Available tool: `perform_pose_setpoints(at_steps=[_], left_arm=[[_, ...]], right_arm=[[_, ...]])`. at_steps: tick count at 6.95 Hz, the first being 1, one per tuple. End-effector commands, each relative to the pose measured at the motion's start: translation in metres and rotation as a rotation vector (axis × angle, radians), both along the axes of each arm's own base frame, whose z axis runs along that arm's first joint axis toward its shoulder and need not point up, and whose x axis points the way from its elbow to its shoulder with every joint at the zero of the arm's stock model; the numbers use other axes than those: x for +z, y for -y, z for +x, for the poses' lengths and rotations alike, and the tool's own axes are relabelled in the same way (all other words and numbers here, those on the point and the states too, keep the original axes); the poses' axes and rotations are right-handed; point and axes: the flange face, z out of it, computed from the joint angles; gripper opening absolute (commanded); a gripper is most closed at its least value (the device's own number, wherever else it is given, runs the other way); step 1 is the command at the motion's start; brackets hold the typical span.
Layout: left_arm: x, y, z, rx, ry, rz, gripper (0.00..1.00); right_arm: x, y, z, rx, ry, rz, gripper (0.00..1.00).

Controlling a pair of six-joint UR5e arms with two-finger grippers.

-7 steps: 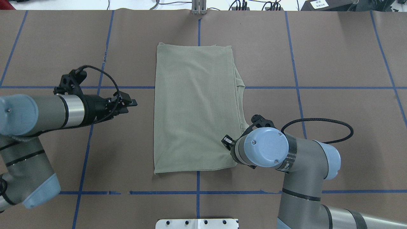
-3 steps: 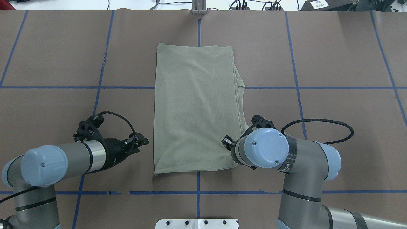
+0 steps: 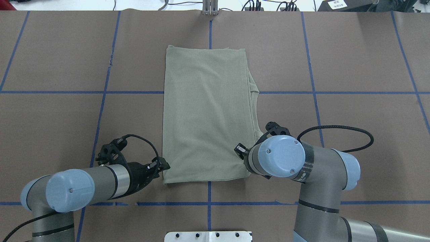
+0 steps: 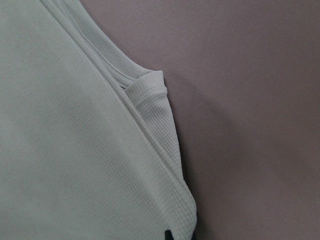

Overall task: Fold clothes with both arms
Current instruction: 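Lower the left gripper to the shirt's near corner and grasp both near corners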

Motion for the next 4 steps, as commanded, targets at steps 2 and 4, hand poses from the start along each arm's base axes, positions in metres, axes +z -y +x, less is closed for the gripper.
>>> perform_pose_setpoints(at_steps=[2,4], left_arm=[[0.0088,-0.0099,0.0143,0.022,0.028,-0.007,0.47],[0.0102,-0.0099,0.0151,0.024,0.031,-0.008,0.00]], right_arm=[[-0.0024,-0.0004,0.0043,0.002,0.007,0.002,0.00],[-0.0015,-0.0006,0.0044,0.000,0.006,0.001,0.00]])
